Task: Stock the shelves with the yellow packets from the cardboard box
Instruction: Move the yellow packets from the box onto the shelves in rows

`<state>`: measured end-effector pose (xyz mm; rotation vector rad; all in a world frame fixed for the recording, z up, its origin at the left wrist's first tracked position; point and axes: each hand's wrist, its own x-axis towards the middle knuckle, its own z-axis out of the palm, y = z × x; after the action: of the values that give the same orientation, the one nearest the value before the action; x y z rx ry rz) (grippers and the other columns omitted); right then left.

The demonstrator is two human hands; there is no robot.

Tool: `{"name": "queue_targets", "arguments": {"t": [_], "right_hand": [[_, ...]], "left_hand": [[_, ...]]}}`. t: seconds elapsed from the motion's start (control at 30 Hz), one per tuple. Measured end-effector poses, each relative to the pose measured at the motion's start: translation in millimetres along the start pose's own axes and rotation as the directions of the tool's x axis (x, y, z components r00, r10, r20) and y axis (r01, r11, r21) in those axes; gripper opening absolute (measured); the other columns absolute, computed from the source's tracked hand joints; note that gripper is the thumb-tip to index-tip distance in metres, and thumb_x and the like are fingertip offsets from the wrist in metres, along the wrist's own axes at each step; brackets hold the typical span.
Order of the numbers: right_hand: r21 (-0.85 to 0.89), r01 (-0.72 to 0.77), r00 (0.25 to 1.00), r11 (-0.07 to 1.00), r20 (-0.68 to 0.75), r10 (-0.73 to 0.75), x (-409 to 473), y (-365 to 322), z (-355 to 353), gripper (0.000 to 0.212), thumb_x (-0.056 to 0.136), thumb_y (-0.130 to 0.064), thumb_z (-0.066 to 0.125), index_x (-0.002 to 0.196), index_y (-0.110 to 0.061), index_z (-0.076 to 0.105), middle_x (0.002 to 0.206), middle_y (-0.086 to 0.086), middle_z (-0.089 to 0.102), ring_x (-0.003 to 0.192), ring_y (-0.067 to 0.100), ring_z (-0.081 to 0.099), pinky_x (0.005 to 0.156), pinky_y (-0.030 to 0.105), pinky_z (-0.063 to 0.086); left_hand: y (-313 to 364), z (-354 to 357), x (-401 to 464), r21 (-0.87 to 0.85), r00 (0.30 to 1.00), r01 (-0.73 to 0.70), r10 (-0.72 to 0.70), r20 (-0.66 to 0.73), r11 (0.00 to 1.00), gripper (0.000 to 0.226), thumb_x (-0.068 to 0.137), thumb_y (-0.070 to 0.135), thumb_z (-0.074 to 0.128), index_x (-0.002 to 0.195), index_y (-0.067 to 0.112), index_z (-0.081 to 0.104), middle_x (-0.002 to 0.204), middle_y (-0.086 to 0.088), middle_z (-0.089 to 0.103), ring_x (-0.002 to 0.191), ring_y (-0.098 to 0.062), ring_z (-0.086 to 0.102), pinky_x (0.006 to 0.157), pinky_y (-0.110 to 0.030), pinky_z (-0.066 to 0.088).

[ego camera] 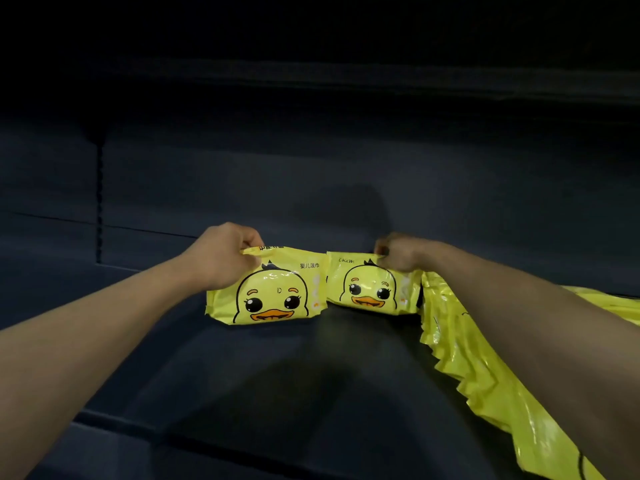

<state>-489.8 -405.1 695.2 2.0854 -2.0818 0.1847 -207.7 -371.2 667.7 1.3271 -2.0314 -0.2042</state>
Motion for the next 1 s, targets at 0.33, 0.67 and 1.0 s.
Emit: {"name": "queue_targets", "arguments": {"t": [0.33, 0.67, 1.0], "right_hand": [[-0.047, 0.004, 0.996, 0.999, -0.088, -0.008, 2.2, 8.5, 1.1, 0.028, 0.086, -0.014, 0.059, 0.113, -0.016, 0.050, 0.117, 0.009, 0.055, 0.091, 0.021, 0.049, 0.071, 0.028, 0.041], [-0.009, -0.072, 0.992, 0.997, -0.100, 0.070, -46.6, 76.1, -50.7, 0.034, 0.091, -0.018, 0.053, 0.125, -0.019, 0.052, 0.122, 0.003, 0.056, 0.108, 0.023, 0.051, 0.079, 0.024, 0.036], [-0.004, -0.039, 0.994, 0.999, -0.105, 0.038, -68.3, 96.4, -33.9, 0.045, 0.092, -0.033, 0.054, 0.133, -0.015, 0.046, 0.125, 0.002, 0.055, 0.114, 0.022, 0.050, 0.080, 0.020, 0.032]], "left_hand": [[4.6, 20.2, 21.7, -0.025, 0.998, -0.053, 0.054, 0.031, 0.998, 0.017, 0.090, 0.012, 0.060, 0.079, 0.024, 0.060, 0.090, 0.003, 0.068, 0.089, -0.014, 0.061, 0.080, -0.027, 0.045], [56.3, 67.0, 69.1, -0.160, 0.979, -0.118, 0.141, 0.145, 0.980, 0.017, 0.089, 0.008, 0.060, 0.079, 0.021, 0.061, 0.086, 0.000, 0.068, 0.083, -0.016, 0.063, 0.079, -0.031, 0.050], [74.3, 136.7, 94.3, 0.033, 0.974, -0.211, 0.207, 0.088, 0.977, 0.016, 0.090, 0.011, 0.056, 0.105, 0.017, 0.059, 0.106, 0.000, 0.062, 0.093, -0.015, 0.056, 0.081, -0.029, 0.046]]}}
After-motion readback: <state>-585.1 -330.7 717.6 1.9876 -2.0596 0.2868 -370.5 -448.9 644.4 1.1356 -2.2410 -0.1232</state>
